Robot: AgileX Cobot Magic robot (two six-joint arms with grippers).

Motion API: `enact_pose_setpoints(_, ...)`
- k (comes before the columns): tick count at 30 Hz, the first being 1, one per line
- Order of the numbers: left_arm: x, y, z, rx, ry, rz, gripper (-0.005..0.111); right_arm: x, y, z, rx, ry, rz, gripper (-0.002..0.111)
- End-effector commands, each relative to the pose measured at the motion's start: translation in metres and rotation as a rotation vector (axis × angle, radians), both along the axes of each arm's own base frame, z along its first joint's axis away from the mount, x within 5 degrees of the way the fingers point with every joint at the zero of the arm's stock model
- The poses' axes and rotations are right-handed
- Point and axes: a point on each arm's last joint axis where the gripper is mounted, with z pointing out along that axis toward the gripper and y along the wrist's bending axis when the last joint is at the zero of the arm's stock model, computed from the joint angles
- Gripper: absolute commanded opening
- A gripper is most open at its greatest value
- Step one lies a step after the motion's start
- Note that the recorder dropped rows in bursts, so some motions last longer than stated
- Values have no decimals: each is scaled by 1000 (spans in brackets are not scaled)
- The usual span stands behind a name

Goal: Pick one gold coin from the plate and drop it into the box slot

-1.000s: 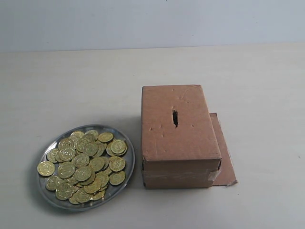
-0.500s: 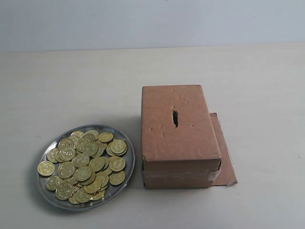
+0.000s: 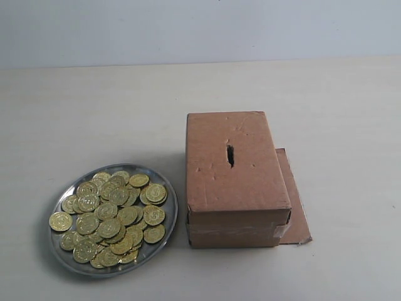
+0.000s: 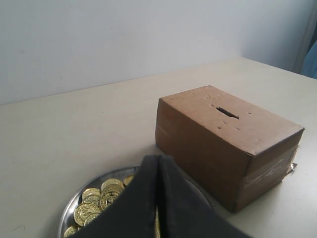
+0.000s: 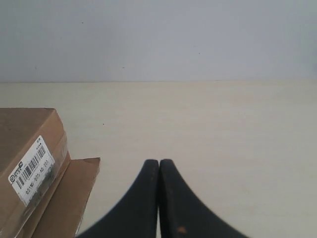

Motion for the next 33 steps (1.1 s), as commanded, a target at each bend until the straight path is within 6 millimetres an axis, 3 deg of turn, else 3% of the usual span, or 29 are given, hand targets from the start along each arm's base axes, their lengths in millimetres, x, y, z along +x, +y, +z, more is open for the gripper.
enact_pose_setpoints(1,0,0,-1,5,-6,3,0,0,0,0,-2,-12,-7,0)
enact_pose_setpoints(8,1,3,0,18,-31,46,0,0,0,0,0,-12,-7,0)
enact_pose_setpoints(20,4,26,6,-22,-117,429,0,0,0,0,0,-12,-7,0)
enact_pose_setpoints(33,5,28,6,-17,-112,472,0,0,0,0,0,-12,-7,0)
